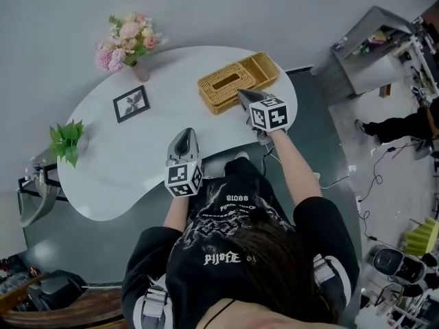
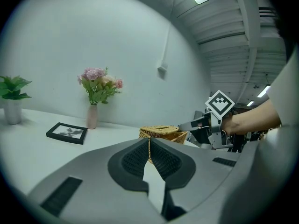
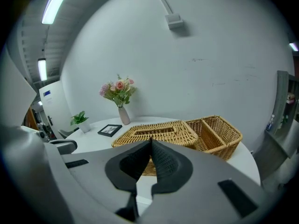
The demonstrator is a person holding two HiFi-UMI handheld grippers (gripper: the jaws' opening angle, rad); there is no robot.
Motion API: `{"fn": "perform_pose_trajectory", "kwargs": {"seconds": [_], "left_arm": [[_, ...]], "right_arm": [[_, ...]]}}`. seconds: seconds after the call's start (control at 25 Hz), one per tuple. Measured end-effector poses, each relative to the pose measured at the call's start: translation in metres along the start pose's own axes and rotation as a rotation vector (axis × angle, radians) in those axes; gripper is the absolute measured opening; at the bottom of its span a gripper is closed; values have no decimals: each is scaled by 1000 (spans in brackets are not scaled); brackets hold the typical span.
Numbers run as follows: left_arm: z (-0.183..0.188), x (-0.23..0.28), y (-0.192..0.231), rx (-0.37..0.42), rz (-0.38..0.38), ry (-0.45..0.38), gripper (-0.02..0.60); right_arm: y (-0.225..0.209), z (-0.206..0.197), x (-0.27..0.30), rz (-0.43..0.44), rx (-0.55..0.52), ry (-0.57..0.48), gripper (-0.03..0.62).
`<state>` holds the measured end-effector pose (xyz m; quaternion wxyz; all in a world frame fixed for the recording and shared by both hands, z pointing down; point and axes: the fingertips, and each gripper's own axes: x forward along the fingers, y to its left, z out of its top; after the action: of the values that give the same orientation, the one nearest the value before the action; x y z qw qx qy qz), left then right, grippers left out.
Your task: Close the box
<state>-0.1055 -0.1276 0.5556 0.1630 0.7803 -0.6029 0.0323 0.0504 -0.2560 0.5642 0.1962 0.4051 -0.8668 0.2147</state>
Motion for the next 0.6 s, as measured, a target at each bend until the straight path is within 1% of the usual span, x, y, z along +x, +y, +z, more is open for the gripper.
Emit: {"fn": "perform_pose_trajectory", "kwargs": {"seconds": [0.28,0.6], "left_arm": [[-3,-2,5,0,3,8,28],[-3,-3,6,7,-6,15,28]], "right_arm": [[2,-8,4,-14,-9,11,35],[-2,-24,10,-38,36,32,35]]}}
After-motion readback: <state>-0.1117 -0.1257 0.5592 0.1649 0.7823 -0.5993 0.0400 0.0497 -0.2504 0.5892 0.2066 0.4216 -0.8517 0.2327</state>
